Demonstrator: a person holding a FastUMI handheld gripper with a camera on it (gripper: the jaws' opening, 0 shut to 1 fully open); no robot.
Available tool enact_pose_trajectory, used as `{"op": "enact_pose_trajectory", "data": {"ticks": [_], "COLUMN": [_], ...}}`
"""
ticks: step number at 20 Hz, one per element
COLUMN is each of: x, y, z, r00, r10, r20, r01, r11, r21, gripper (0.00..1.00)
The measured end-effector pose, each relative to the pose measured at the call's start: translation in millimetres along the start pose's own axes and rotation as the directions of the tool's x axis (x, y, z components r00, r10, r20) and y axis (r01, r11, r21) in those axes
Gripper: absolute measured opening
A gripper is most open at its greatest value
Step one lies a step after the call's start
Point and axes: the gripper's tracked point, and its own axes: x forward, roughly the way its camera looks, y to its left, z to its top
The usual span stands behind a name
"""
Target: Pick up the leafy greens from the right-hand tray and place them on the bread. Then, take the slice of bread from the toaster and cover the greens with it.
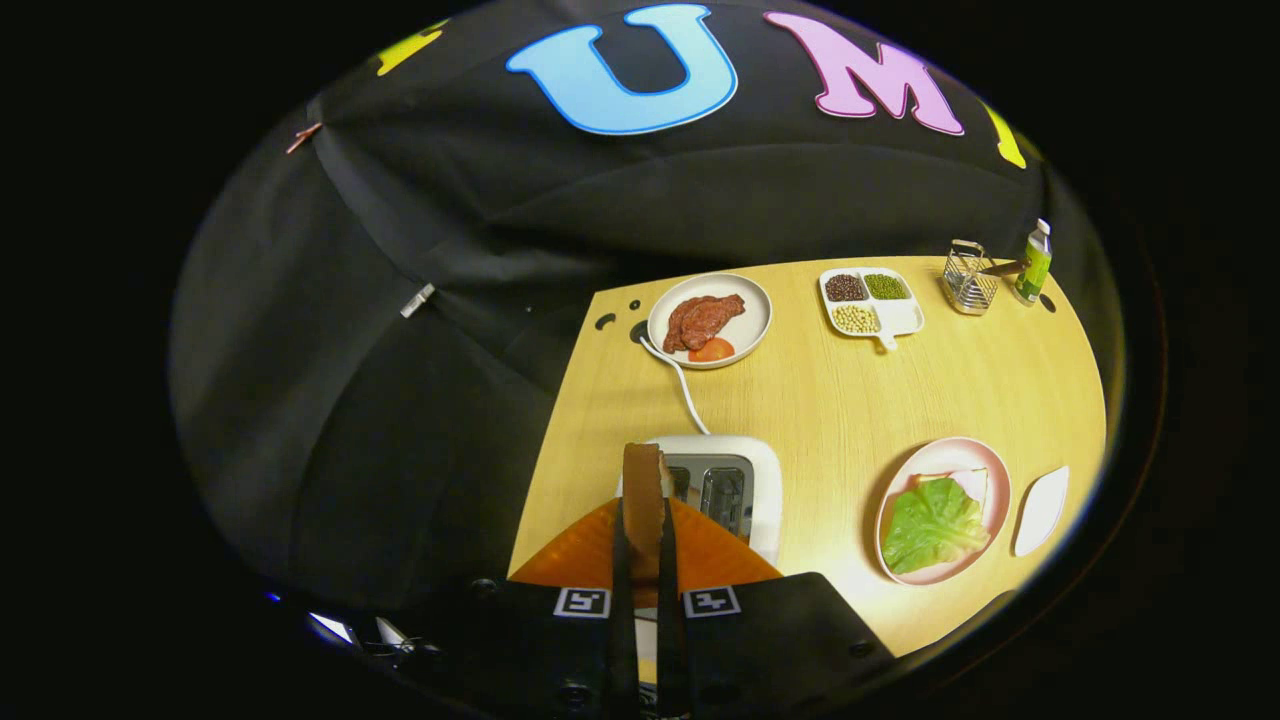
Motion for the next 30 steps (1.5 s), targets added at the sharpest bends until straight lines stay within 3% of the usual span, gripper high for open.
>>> {"op": "enact_pose_trajectory", "data": {"ticks": [5,14,19,25,30], "x": [-58,-115,-87,-37,0], "y": [-22,-187,-259,-279,-299], "z": [28,49,22,-15,-46], "r00": [0.994,0.989,0.990,0.995,0.999], "r10": [0.104,-0.023,-0.078,-0.064,-0.024], "r20": [0.045,0.144,0.116,0.076,0.043], "r01": [-0.105,0.016,0.066,0.052,0.007], "r11": [0.994,0.999,0.992,0.988,0.934], "r21": [0.020,0.049,0.103,0.147,0.356], "gripper": [0.12,0.12,0.12,0.12,0.12]}}
